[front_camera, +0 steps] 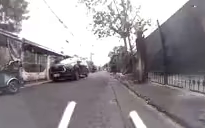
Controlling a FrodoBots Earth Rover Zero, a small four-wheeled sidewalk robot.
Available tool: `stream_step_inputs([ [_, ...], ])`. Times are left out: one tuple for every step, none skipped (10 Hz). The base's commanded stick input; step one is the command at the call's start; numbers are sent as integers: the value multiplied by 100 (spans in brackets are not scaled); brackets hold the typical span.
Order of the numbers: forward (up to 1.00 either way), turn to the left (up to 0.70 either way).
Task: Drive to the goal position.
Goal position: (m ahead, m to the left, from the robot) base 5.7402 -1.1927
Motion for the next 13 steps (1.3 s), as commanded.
stream_step_inputs([
  [85,0],
  [85,0],
  [85,0],
  [85,0],
  [85,0],
  [85,0],
  [85,0],
  [85,0],
  [85,0],
  [85,0],
  [85,0],
  [85,-27],
  [85,-34],
])
